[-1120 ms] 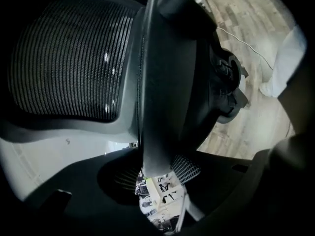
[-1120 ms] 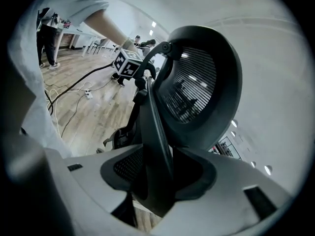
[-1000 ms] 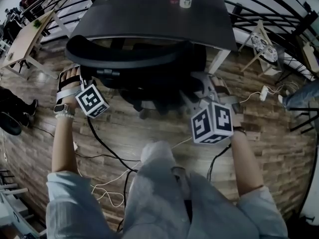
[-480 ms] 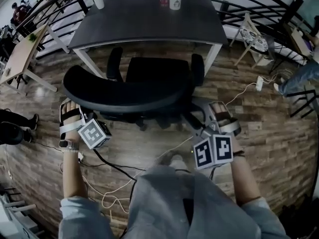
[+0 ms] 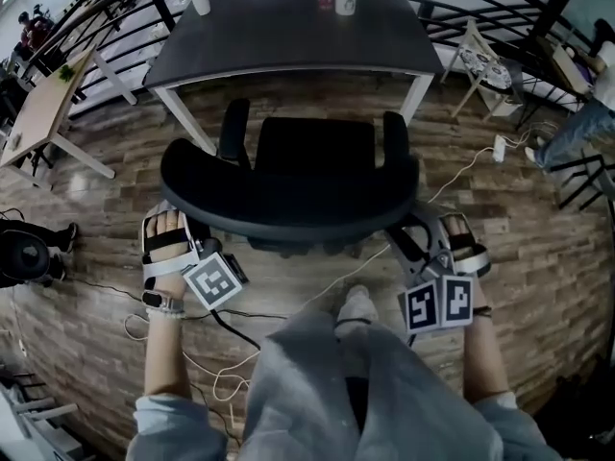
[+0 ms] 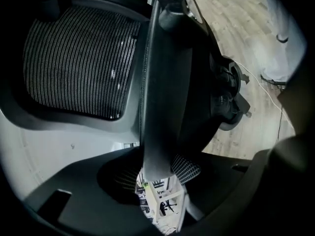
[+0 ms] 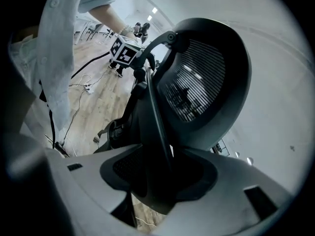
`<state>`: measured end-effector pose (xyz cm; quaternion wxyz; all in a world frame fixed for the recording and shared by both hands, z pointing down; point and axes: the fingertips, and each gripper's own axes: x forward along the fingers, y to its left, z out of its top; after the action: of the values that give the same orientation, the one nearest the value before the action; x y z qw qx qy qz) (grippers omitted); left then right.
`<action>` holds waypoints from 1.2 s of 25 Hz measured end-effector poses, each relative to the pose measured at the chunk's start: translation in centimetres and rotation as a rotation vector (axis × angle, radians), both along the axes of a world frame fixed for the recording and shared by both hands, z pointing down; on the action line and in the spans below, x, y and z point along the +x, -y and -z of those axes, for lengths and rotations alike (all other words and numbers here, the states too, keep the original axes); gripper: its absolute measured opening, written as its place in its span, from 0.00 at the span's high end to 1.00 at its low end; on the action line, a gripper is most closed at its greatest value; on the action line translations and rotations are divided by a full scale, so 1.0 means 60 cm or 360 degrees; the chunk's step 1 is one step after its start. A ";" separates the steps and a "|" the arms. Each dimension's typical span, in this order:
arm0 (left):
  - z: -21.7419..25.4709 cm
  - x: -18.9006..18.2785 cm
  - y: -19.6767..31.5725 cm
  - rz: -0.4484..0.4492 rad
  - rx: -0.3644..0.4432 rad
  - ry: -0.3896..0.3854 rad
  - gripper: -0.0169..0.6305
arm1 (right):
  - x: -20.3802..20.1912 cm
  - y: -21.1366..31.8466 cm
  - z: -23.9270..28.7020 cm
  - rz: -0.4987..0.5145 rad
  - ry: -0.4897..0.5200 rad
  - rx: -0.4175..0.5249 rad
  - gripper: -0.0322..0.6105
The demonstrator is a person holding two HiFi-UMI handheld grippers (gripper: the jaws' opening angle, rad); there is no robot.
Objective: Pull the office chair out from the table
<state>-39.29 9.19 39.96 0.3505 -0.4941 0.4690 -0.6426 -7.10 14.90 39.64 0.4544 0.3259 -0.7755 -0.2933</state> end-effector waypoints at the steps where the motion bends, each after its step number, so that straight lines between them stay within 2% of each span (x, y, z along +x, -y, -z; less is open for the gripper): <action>1: -0.003 -0.002 -0.011 -0.0011 -0.0002 -0.0008 0.68 | -0.003 -0.011 -0.002 -0.0005 -0.0003 0.0007 0.63; 11: -0.020 0.003 -0.105 -0.0065 0.0064 -0.0045 0.68 | 0.000 -0.099 -0.022 0.0048 -0.0001 0.0099 0.63; 21: 0.000 0.004 -0.106 0.0033 0.0083 -0.0073 0.67 | 0.007 -0.079 -0.002 0.0030 -0.0020 0.0070 0.63; 30: 0.002 0.001 -0.102 0.0091 0.0101 -0.0174 0.66 | 0.004 -0.072 0.001 0.0072 -0.0015 0.0077 0.62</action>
<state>-39.24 15.30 39.81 0.3213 -0.5035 0.5217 -0.6092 -6.84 19.24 39.57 0.4434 0.3178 -0.7731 -0.3236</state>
